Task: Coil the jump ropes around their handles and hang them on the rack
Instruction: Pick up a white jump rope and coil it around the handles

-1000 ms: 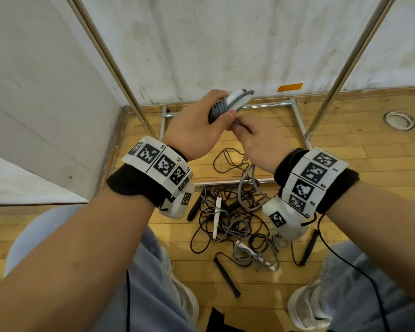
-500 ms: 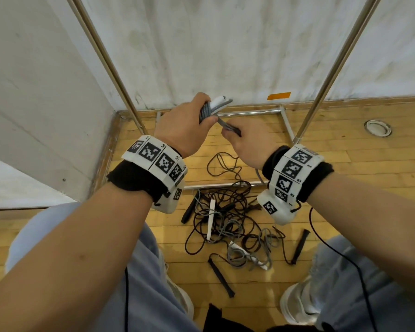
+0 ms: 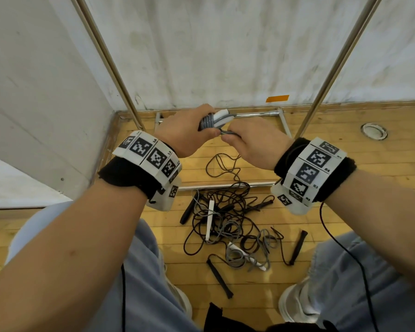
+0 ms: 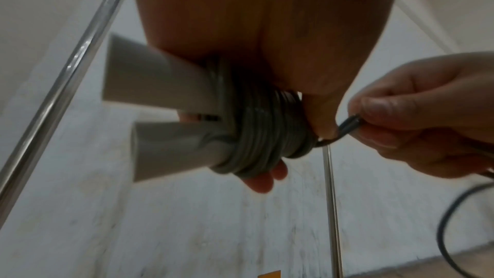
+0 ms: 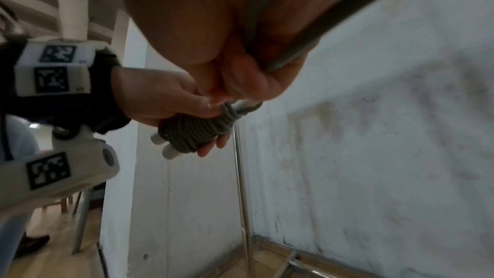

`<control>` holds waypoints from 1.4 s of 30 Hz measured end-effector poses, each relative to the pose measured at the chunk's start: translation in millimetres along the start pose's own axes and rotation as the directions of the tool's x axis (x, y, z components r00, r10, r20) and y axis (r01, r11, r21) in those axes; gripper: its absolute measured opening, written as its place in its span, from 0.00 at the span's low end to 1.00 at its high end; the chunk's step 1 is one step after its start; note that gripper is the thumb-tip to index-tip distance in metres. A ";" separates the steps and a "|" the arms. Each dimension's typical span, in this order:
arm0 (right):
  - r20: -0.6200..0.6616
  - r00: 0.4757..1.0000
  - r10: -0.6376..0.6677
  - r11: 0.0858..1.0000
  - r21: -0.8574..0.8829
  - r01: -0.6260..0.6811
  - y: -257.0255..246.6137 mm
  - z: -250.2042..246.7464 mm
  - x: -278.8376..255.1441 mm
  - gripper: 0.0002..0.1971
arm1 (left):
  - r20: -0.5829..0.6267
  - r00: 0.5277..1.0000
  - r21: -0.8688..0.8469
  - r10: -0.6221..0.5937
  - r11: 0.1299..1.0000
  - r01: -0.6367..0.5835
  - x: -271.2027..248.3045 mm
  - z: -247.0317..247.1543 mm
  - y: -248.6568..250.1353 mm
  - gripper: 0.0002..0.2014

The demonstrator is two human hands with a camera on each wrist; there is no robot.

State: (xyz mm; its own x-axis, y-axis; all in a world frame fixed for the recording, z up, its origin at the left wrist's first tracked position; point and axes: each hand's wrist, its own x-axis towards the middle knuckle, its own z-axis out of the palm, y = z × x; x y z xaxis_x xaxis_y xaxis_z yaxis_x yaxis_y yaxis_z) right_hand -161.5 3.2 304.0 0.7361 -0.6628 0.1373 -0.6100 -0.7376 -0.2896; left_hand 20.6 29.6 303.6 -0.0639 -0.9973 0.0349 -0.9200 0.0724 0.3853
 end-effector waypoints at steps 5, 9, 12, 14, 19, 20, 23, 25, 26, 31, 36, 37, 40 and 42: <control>0.052 0.990 0.130 0.991 0.036 -0.132 -7.6 0.3 3.1 0.11 | -0.121 0.990 0.094 -0.076 0.992 0.088 2.4 -2.8 -4.8 0.20; 0.058 0.991 0.122 0.991 -0.055 -0.118 -11.8 -2.4 5.5 0.09 | -0.078 0.993 0.181 -0.090 0.978 0.102 3.6 0.4 -4.3 0.16; 0.042 0.997 0.063 0.995 -0.077 -0.060 -10.6 -5.7 3.9 0.08 | 0.135 0.991 0.111 -0.002 0.994 -0.013 1.9 6.4 -1.0 0.12; 0.043 0.997 0.066 0.994 -0.086 -0.063 -6.0 -9.0 3.4 0.10 | 0.211 0.976 0.078 0.045 0.995 -0.062 -0.7 10.4 5.7 0.14; -0.069 0.991 0.116 0.993 0.006 -0.116 11.8 -21.3 4.3 0.18 | 0.180 0.976 -0.016 0.123 0.992 -0.122 -4.3 12.8 23.3 0.20; -0.094 0.986 0.138 0.989 0.071 -0.131 14.6 -24.5 5.3 0.19 | 0.131 0.983 -0.052 0.131 0.991 -0.125 -4.4 12.1 26.4 0.21; -0.129 0.972 0.194 0.951 0.269 -0.155 20.3 -30.1 8.1 0.20 | -0.006 0.991 -0.079 0.131 0.988 -0.131 -6.0 11.3 35.8 0.18; -0.124 0.965 0.231 0.898 0.410 -0.162 22.2 -30.2 8.3 0.20 | -0.051 0.990 -0.079 0.133 0.987 -0.136 -7.8 11.5 38.7 0.15; -0.117 0.960 0.253 0.858 0.486 -0.167 23.9 -30.2 8.1 0.19 | -0.068 0.989 -0.098 0.132 0.985 -0.138 -9.1 11.1 39.4 0.14; -0.018 0.950 0.312 0.505 0.850 -0.150 36.8 -33.4 7.4 0.11 | -0.180 0.977 -0.327 0.119 0.929 -0.173 -15.4 2.3 44.8 0.09; -0.013 0.939 0.345 0.360 0.925 -0.120 18.9 -13.9 9.6 0.17 | -0.227 0.974 -0.531 -0.014 0.840 -0.112 -14.4 -4.3 47.2 0.12; -0.056 0.931 0.361 0.451 0.884 -0.121 12.8 -8.8 8.9 0.18 | -0.238 0.970 -0.560 -0.045 0.823 -0.099 -12.5 -4.6 45.5 0.11; -0.168 0.942 0.292 0.755 0.644 -0.119 2.2 1.5 6.7 0.13 | -0.233 0.967 -0.555 -0.106 0.830 -0.043 -8.2 -6.4 40.1 0.10; -0.139 0.961 0.237 0.852 0.505 -0.138 1.8 3.4 6.1 0.10 | -0.212 0.972 -0.470 -0.098 0.882 -0.013 -6.6 -5.9 37.1 0.14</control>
State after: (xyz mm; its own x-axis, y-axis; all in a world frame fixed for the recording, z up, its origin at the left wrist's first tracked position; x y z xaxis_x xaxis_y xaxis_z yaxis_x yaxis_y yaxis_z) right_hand -157.1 -1.7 301.1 0.5222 -0.8303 0.1948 -0.4730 -0.4720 -0.7439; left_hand -10.8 38.9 323.1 0.1106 -0.9752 0.1917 -0.6289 0.0807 0.7733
